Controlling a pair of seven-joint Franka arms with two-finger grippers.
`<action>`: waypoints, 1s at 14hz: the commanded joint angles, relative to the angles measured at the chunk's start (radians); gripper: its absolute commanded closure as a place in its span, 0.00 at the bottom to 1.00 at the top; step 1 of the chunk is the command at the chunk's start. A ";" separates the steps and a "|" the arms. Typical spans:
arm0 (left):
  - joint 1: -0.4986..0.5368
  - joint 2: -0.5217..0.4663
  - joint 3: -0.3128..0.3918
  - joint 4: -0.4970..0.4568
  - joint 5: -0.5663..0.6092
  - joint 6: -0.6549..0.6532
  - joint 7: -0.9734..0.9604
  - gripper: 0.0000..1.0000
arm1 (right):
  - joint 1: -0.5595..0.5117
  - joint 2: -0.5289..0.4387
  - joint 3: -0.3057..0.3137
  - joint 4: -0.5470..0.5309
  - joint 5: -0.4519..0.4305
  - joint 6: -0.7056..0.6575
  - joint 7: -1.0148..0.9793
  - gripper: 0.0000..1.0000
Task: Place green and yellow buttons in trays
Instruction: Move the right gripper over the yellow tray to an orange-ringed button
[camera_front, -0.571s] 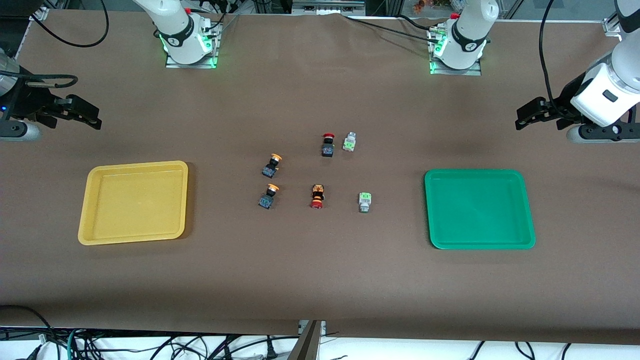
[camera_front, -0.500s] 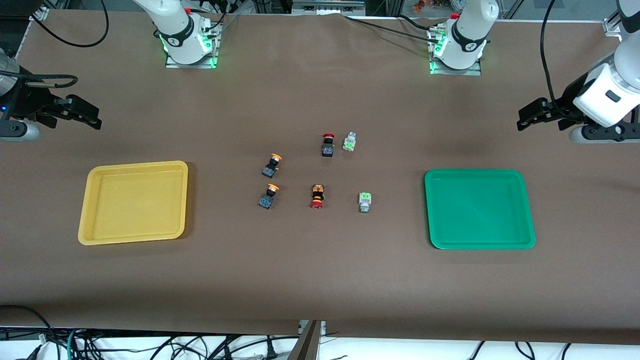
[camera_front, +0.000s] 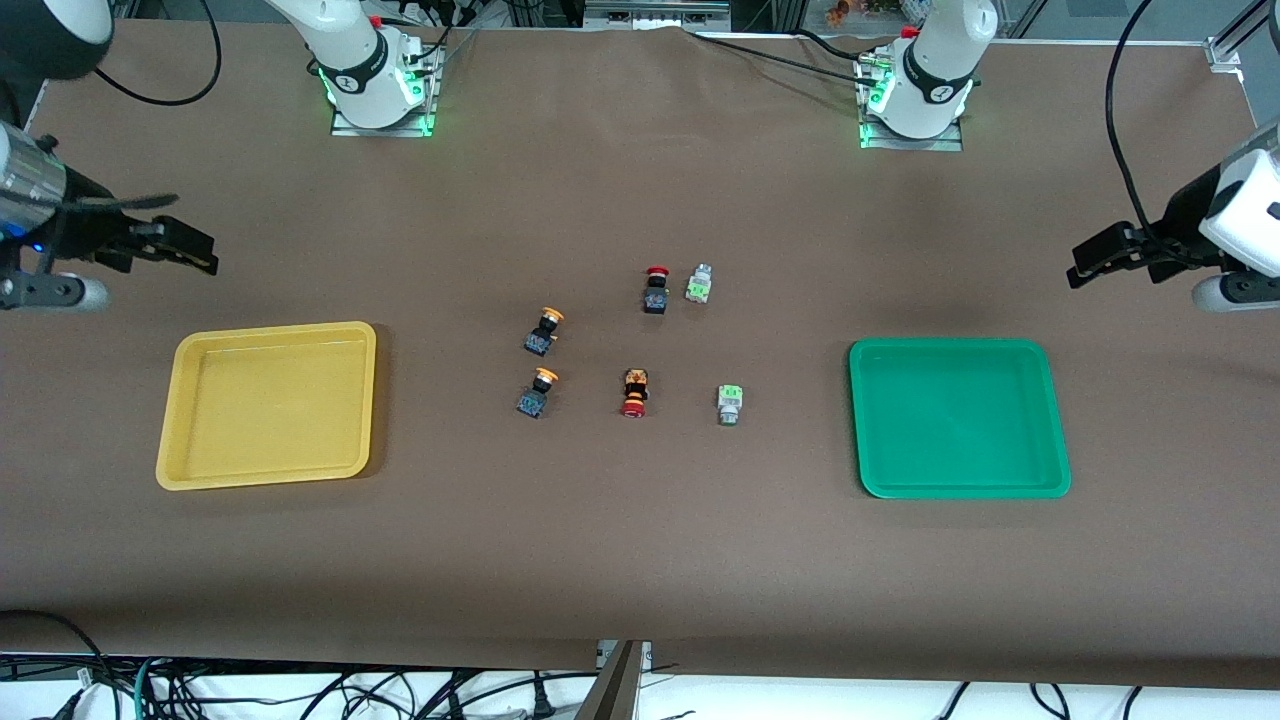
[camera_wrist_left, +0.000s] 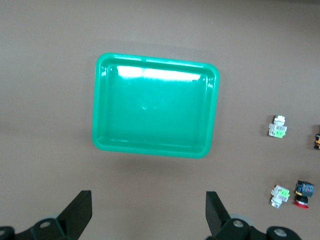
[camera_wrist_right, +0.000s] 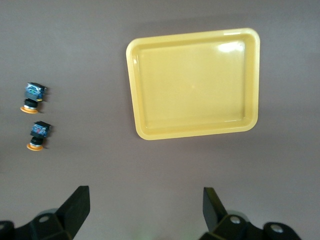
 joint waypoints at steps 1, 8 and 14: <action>0.007 0.039 -0.003 0.062 -0.010 -0.015 0.007 0.00 | 0.000 0.102 0.002 0.005 0.013 0.066 0.007 0.00; 0.007 0.042 -0.003 0.062 -0.007 -0.015 0.009 0.00 | 0.188 0.386 0.010 0.005 0.041 0.494 0.456 0.00; 0.005 0.043 -0.004 0.062 -0.007 -0.014 0.016 0.00 | 0.401 0.548 0.010 0.009 0.037 0.736 0.812 0.00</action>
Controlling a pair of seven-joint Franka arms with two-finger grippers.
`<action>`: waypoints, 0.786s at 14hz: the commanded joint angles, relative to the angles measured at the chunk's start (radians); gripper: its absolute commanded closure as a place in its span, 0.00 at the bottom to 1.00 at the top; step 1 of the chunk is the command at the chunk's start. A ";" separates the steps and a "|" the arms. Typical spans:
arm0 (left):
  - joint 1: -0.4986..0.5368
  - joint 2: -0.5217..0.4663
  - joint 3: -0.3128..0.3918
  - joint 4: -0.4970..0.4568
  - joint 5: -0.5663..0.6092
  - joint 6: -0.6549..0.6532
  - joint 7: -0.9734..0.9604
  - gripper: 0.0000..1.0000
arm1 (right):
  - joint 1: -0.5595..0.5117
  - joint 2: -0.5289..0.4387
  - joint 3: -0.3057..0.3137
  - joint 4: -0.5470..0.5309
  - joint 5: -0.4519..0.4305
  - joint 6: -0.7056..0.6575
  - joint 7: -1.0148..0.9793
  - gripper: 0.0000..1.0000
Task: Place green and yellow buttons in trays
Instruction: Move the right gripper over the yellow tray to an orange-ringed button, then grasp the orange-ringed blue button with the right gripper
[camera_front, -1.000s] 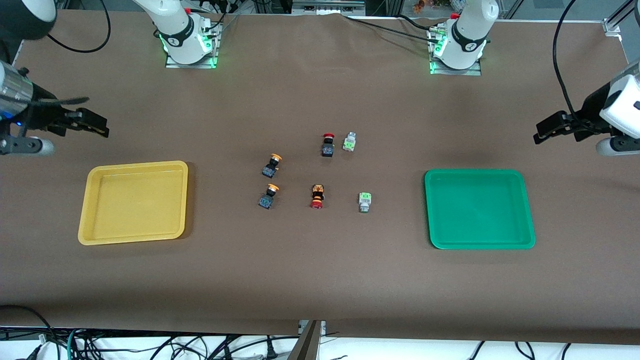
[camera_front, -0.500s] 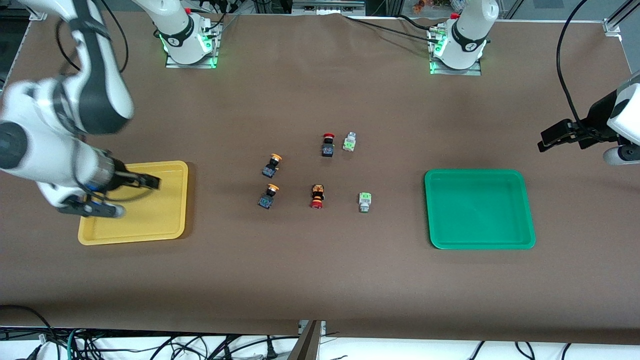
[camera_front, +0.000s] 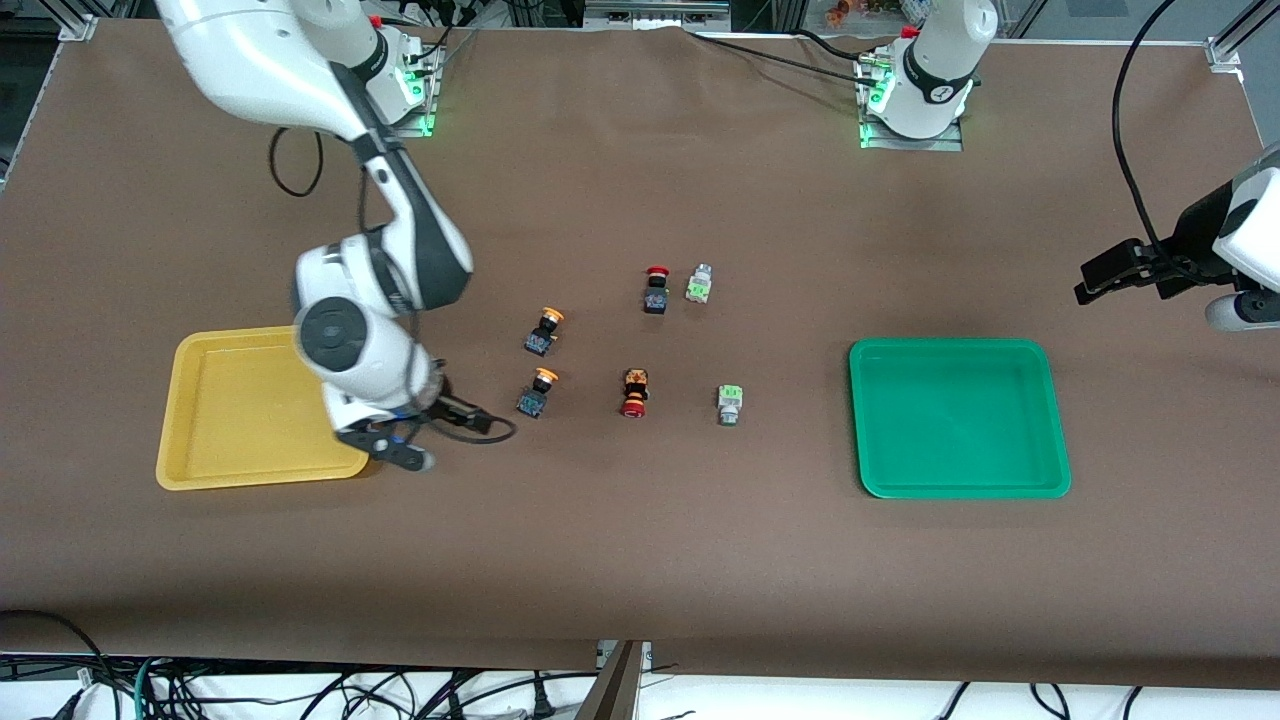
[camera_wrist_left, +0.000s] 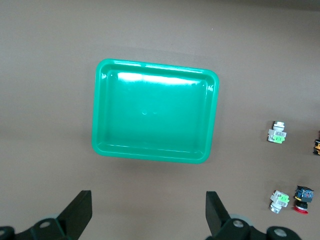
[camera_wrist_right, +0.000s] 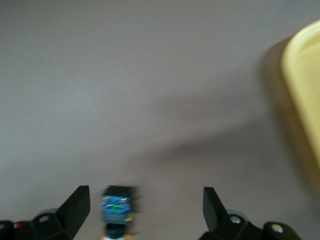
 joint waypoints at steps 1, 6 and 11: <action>0.003 0.016 -0.003 0.033 -0.007 -0.012 0.015 0.00 | 0.063 0.069 -0.009 0.024 0.010 0.069 0.097 0.00; 0.003 0.016 -0.003 0.034 -0.013 -0.009 0.015 0.00 | 0.106 0.162 -0.009 0.019 0.012 0.199 0.128 0.01; 0.003 0.016 -0.003 0.034 -0.016 -0.007 0.009 0.00 | 0.096 0.161 -0.012 0.019 0.009 0.195 0.085 1.00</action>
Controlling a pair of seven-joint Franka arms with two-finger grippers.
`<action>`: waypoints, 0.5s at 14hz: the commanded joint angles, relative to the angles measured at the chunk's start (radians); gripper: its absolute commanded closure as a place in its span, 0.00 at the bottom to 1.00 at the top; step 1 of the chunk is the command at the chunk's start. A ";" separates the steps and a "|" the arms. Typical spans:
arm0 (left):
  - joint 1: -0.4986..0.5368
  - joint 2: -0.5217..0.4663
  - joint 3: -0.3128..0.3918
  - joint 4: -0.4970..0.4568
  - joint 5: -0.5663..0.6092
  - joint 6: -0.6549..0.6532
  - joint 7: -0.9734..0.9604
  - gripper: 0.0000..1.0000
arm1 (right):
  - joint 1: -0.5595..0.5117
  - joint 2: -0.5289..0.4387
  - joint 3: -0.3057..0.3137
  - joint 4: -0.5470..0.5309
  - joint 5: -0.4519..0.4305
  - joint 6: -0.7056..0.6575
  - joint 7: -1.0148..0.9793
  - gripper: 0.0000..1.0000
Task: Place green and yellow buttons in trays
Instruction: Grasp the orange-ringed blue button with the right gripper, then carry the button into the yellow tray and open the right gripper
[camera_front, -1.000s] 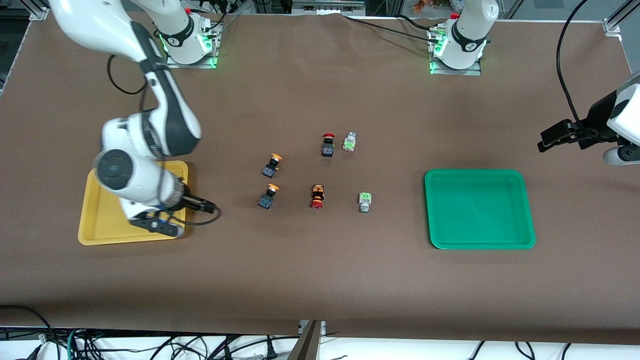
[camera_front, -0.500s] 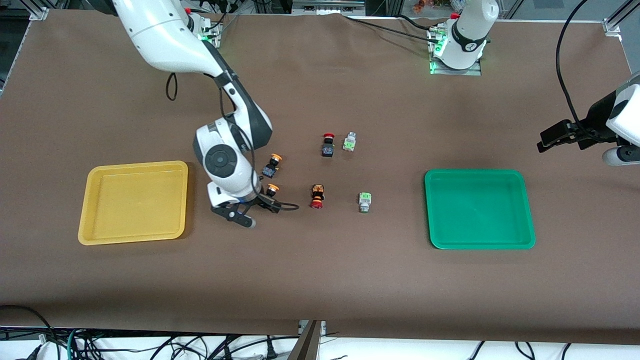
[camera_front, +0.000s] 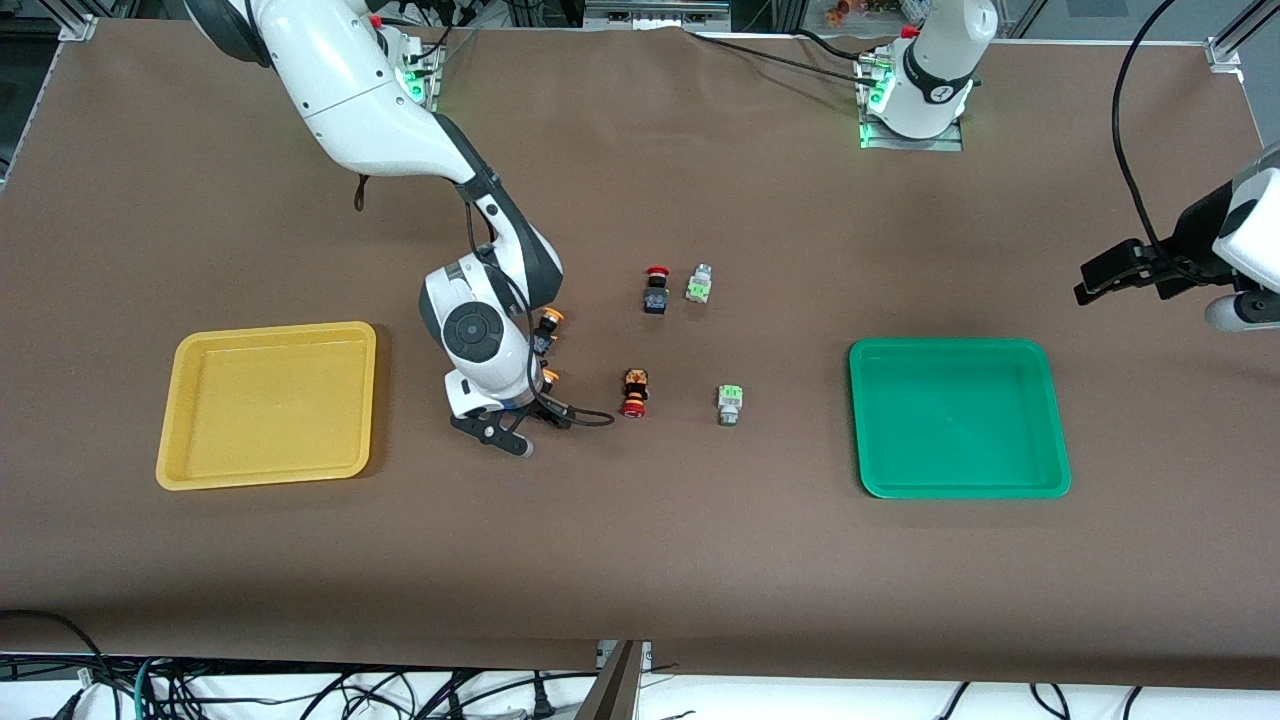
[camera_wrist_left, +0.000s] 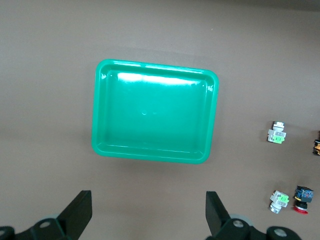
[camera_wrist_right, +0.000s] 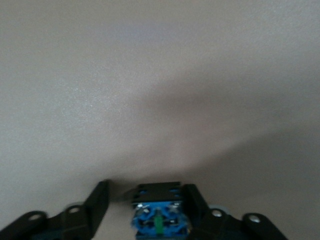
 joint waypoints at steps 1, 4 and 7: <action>0.004 0.016 -0.002 0.033 -0.014 -0.009 0.009 0.00 | -0.023 -0.019 -0.013 0.018 0.009 -0.038 -0.076 1.00; 0.004 0.016 -0.002 0.033 -0.014 -0.009 0.009 0.00 | -0.176 -0.106 -0.015 0.019 0.010 -0.228 -0.397 1.00; 0.002 0.016 -0.002 0.033 -0.008 -0.007 0.010 0.00 | -0.344 -0.148 -0.028 0.018 0.001 -0.375 -0.725 1.00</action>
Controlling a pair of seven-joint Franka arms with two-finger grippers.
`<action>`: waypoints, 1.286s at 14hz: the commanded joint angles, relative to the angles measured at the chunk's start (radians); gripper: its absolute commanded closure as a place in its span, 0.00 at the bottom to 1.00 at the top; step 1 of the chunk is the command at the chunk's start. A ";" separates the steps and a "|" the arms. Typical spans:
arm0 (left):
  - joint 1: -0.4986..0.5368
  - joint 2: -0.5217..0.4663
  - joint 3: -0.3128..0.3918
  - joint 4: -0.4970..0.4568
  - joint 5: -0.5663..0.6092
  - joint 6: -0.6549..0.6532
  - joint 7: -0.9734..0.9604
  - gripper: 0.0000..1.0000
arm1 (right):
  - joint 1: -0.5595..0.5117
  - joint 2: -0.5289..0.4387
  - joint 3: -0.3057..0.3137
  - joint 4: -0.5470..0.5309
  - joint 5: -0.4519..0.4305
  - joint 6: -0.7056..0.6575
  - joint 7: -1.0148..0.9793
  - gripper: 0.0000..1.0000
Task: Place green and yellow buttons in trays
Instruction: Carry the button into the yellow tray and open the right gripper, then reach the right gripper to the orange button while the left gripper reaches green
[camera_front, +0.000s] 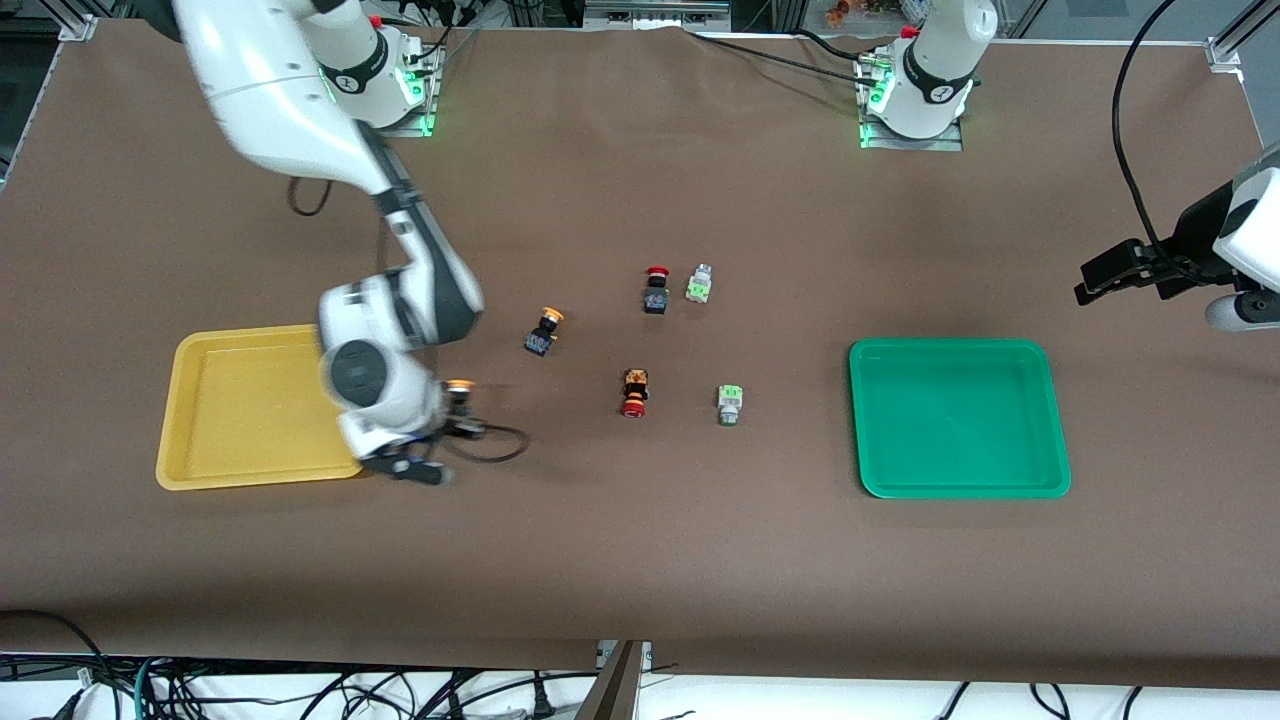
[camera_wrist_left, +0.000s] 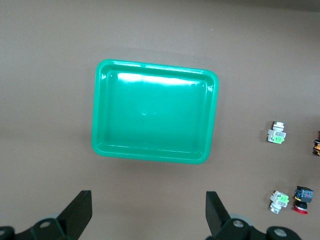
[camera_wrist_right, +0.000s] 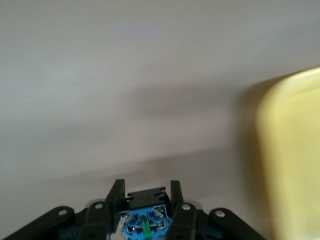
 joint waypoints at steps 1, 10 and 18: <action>-0.001 0.019 -0.002 0.032 -0.004 -0.007 0.024 0.00 | -0.140 -0.040 -0.014 -0.021 0.002 -0.099 -0.290 1.00; -0.113 0.135 -0.033 0.009 -0.077 -0.007 -0.150 0.00 | -0.369 -0.016 -0.028 -0.050 0.006 -0.096 -0.568 0.00; -0.375 0.438 -0.035 -0.005 -0.073 0.310 -0.559 0.00 | -0.024 -0.047 0.132 -0.030 0.012 -0.075 0.228 0.00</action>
